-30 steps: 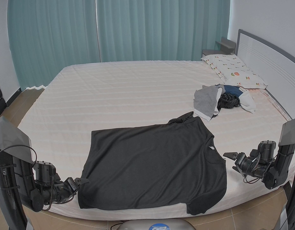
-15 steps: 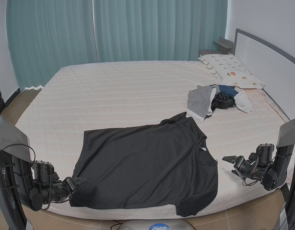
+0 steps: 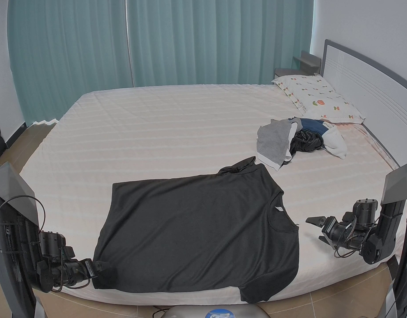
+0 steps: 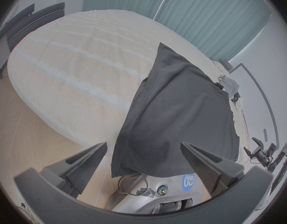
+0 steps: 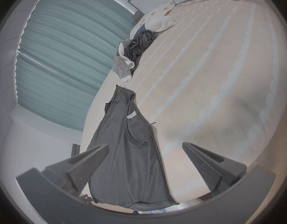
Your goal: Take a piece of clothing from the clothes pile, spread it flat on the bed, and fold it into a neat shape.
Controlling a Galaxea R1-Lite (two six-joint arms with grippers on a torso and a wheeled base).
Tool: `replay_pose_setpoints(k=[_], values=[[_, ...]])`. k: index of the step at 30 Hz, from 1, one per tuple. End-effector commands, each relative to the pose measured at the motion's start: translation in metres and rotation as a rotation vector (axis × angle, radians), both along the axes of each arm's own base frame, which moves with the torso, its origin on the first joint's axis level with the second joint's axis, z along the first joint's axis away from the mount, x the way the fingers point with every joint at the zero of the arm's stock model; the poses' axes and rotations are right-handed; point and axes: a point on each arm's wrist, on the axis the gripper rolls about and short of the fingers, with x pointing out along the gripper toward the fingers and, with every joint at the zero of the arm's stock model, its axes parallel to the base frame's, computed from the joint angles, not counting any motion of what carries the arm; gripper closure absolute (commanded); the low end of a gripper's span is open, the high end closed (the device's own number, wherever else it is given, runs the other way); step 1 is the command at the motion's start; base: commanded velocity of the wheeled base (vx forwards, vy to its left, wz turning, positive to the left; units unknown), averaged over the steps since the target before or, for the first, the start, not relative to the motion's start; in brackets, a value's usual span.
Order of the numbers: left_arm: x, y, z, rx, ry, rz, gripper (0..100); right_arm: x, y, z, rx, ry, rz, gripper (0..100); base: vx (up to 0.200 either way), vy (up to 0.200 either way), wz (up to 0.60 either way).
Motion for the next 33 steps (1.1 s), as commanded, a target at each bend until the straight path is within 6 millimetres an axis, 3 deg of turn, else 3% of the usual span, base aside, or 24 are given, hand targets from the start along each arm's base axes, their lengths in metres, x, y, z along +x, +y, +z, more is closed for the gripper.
replay_pose_setpoints(k=[1,24,25,33], values=[[-0.006,0.0,-0.008,-0.006,0.056,0.001,0,0.0,0.0,-0.001,0.0,0.003,0.0,0,0.0,0.0,0.0],[-0.003,-0.013,-0.011,0.014,0.055,-0.075,0,0.0,0.003,0.0,0.001,-0.001,0.012,0,0.0,0.0,0.0],[-0.003,-0.013,-0.011,0.014,0.055,-0.075,100,0.0,0.004,0.0,0.0,-0.001,0.014,0,0.0,0.0,0.0],[-0.002,-0.006,-0.006,-0.02,0.029,0.014,100,-0.007,0.005,0.0,-0.011,0.016,0.025,0,0.0,0.0,0.0]])
